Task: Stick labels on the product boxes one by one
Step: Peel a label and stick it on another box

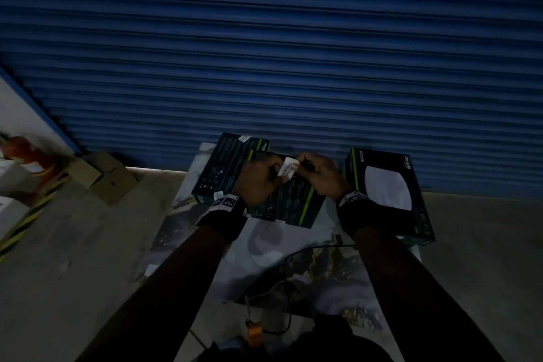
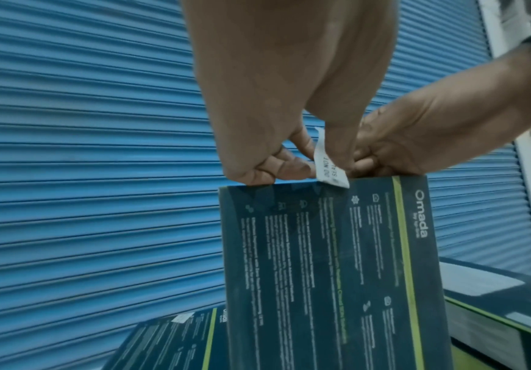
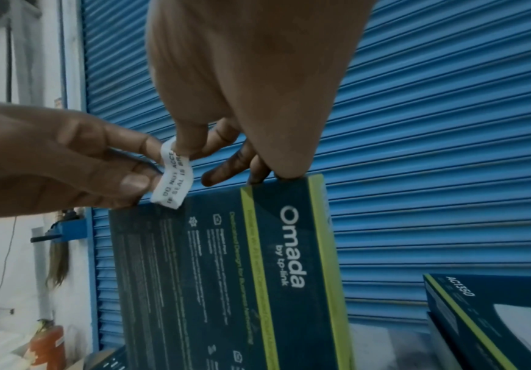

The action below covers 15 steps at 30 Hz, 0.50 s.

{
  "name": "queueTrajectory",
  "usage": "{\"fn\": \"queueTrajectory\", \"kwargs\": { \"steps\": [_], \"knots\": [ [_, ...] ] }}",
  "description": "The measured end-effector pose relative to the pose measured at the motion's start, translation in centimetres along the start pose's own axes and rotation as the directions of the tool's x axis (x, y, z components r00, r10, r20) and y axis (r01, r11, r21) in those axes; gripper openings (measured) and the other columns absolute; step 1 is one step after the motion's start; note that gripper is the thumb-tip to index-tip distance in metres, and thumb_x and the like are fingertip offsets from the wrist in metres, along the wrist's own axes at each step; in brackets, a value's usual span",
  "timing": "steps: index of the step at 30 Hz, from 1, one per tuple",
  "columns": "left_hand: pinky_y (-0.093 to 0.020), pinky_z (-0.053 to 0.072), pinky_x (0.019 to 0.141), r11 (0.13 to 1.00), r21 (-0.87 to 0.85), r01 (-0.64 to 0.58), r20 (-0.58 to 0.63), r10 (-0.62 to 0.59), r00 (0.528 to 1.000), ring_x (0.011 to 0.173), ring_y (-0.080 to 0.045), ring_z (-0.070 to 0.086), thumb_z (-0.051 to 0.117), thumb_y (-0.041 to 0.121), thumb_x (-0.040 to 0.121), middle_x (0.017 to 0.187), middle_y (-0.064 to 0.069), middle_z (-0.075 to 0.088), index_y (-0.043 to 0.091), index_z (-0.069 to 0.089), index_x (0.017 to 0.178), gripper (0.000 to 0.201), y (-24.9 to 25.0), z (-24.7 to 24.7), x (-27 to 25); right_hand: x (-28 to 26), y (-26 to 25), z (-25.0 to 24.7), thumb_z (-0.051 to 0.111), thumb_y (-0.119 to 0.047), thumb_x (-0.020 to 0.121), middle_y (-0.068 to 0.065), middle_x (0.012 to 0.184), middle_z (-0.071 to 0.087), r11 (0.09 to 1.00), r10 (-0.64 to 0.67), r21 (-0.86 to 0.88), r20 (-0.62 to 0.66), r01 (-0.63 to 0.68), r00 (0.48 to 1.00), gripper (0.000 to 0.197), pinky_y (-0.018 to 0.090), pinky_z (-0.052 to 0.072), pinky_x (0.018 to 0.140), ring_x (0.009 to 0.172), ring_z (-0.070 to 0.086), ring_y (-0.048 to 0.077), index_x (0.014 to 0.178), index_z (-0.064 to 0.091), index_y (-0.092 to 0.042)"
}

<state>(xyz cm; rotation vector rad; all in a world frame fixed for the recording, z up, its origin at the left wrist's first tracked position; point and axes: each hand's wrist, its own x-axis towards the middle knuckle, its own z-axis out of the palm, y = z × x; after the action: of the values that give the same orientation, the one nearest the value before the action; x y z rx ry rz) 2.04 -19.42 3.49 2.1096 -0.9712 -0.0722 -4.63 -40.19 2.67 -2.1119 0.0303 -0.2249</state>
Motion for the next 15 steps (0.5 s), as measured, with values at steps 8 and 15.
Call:
{"fn": "queueTrajectory", "kwargs": {
  "steps": [8,15],
  "knots": [
    [-0.037,0.057,0.088,0.997,-0.063,0.037,0.046,-0.034,0.998,0.099,-0.019,0.066,0.084,0.024,0.082,0.112,-0.001,0.064,0.023,0.052,0.142,0.068,-0.78,0.02,-0.25,0.09,-0.70,-0.22,0.065,-0.027,0.099,-0.001,0.098,0.068,1.000,0.019,-0.024,0.050,-0.018,0.999,0.010,0.041,0.052,0.088,0.092,0.065,0.021,0.089,0.067,-0.028],
    [-0.039,0.052,0.096,0.998,0.049,0.029,0.098,-0.034,0.995,0.112,-0.024,0.058,0.089,0.026,0.076,0.123,-0.005,0.053,0.020,0.058,0.134,0.066,-0.87,-0.08,0.43,0.36,-0.15,0.18,0.069,-0.018,0.096,0.006,0.124,0.065,0.994,-0.016,-0.105,0.072,0.024,0.997,0.014,0.014,0.040,0.101,0.116,0.056,0.012,0.103,0.074,-0.007]
  ]
}}
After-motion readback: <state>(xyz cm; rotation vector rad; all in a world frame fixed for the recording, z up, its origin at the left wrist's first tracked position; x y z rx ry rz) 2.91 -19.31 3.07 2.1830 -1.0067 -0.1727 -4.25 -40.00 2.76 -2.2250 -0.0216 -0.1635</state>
